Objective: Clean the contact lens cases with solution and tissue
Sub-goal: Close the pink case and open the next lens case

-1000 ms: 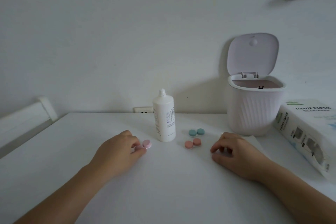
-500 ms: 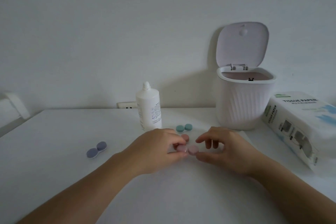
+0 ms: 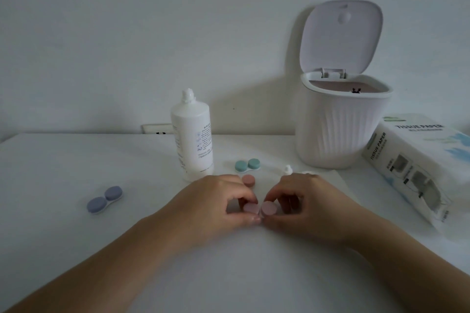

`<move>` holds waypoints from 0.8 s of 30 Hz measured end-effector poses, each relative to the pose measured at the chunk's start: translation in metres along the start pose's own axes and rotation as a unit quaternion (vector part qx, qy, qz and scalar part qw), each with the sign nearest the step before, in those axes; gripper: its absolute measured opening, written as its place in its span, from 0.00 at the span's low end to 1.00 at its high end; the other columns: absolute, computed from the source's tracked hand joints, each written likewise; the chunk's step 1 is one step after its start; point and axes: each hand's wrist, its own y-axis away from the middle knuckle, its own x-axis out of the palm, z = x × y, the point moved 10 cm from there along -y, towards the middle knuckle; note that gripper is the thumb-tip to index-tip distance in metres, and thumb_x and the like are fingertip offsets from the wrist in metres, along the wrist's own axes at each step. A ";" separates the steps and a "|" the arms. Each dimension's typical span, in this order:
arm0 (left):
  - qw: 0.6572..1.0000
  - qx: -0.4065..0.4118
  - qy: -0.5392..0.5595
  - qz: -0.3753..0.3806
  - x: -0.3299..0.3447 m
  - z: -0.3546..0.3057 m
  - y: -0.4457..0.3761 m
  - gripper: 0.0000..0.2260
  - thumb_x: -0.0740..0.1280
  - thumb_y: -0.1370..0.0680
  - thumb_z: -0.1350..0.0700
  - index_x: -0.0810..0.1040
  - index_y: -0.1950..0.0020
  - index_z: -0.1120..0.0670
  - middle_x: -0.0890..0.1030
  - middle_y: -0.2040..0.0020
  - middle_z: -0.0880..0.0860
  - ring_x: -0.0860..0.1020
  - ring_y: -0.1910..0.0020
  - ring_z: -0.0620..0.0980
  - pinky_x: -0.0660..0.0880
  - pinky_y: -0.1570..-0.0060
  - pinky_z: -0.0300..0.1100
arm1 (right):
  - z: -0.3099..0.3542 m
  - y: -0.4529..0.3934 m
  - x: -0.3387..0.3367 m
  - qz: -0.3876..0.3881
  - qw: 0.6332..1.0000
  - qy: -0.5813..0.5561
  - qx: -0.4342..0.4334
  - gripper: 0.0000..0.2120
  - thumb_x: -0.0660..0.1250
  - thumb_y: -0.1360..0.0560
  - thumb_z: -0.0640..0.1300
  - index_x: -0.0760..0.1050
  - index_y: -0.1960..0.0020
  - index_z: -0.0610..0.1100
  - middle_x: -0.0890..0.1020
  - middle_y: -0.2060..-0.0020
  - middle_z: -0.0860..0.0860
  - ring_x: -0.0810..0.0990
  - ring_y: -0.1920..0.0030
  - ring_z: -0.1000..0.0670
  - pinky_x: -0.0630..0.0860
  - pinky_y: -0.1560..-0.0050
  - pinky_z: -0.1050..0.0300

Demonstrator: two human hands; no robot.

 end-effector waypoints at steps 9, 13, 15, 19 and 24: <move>1.000 -0.003 0.009 0.021 0.006 0.000 0.001 0.06 0.75 0.25 0.44 0.83 0.52 0.44 0.72 0.53 0.25 0.68 0.49 0.22 0.64 0.61 0.23 | 0.002 -0.001 0.005 0.014 1.000 0.016 -0.003 0.14 0.72 0.34 0.65 0.81 0.57 0.56 0.77 0.65 0.57 0.76 0.64 0.53 0.67 0.66 0.67; 1.000 -0.013 0.007 0.008 0.004 0.004 0.002 0.11 0.76 0.28 0.41 0.83 0.49 0.43 0.74 0.55 0.30 0.69 0.52 0.20 0.62 0.61 0.27 | 0.001 -0.001 0.005 0.015 1.000 0.026 0.000 0.14 0.71 0.34 0.65 0.81 0.57 0.56 0.77 0.65 0.58 0.76 0.64 0.53 0.69 0.66 0.65; 1.000 -0.017 0.010 -0.001 0.001 0.004 0.002 0.12 0.77 0.29 0.41 0.83 0.50 0.43 0.75 0.56 0.32 0.72 0.55 0.25 0.64 0.61 0.32 | 0.002 -0.001 0.005 0.016 0.999 0.027 -0.004 0.14 0.71 0.34 0.65 0.81 0.57 0.56 0.76 0.66 0.58 0.76 0.64 0.54 0.69 0.65 0.65; 1.000 -0.019 0.021 -0.004 -0.001 0.003 0.002 0.09 0.77 0.29 0.43 0.84 0.53 0.43 0.75 0.58 0.33 0.73 0.57 0.29 0.63 0.63 0.32 | 0.005 0.000 0.002 0.013 1.000 0.028 -0.001 0.14 0.71 0.33 0.65 0.81 0.56 0.56 0.76 0.68 0.57 0.76 0.64 0.53 0.68 0.65 0.66; 0.999 -0.024 0.025 0.001 0.000 0.003 0.002 0.08 0.76 0.28 0.43 0.83 0.52 0.42 0.75 0.57 0.33 0.74 0.56 0.31 0.63 0.63 0.30 | 0.004 0.000 0.006 0.025 0.999 0.014 0.017 0.11 0.74 0.31 0.59 0.81 0.56 0.53 0.77 0.66 0.58 0.75 0.63 0.55 0.67 0.65 0.67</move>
